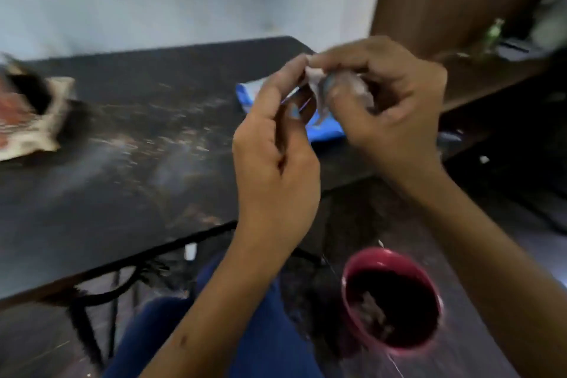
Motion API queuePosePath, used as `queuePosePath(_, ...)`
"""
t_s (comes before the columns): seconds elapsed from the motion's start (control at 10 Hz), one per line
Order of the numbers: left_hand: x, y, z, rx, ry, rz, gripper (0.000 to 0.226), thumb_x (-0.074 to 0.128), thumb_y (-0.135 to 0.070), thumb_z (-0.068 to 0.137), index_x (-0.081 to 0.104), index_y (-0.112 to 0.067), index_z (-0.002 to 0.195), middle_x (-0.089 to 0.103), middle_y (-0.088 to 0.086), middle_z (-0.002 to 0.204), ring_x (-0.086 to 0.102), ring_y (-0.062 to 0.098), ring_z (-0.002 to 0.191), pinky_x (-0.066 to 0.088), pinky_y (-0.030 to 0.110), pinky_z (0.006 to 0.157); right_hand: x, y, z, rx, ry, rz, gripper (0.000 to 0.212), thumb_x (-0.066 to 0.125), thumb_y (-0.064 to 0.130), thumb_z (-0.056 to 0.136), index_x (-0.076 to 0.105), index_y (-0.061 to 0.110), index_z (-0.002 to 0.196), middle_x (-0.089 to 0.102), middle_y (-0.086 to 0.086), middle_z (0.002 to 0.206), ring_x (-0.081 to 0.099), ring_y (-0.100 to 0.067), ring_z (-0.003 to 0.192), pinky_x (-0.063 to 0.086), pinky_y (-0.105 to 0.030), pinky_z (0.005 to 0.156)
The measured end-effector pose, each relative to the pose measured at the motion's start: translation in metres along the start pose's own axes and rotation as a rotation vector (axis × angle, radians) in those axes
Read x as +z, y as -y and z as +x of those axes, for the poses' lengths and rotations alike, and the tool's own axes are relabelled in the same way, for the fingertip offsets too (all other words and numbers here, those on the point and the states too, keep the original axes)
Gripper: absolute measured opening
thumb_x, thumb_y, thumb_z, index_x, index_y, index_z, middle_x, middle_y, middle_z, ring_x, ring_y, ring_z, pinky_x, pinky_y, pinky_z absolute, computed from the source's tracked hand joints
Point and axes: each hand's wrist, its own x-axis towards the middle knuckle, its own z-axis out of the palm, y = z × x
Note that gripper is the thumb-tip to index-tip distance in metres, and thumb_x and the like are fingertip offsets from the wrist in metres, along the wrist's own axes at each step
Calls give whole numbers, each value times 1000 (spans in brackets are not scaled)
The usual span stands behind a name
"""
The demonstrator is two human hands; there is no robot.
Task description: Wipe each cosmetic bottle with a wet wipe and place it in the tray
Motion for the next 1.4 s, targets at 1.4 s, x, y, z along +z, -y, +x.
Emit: queuePosePath(1.4, 155, 251, -212, -1469, 529, 455, 48, 34, -8, 95, 34, -14, 143, 39, 6, 146, 40, 23, 131, 33, 32, 104, -111, -214, -319, 1771, -138, -569, 25, 49, 9, 92, 72, 17, 101, 72, -8, 106, 62, -22, 78, 42, -20, 55)
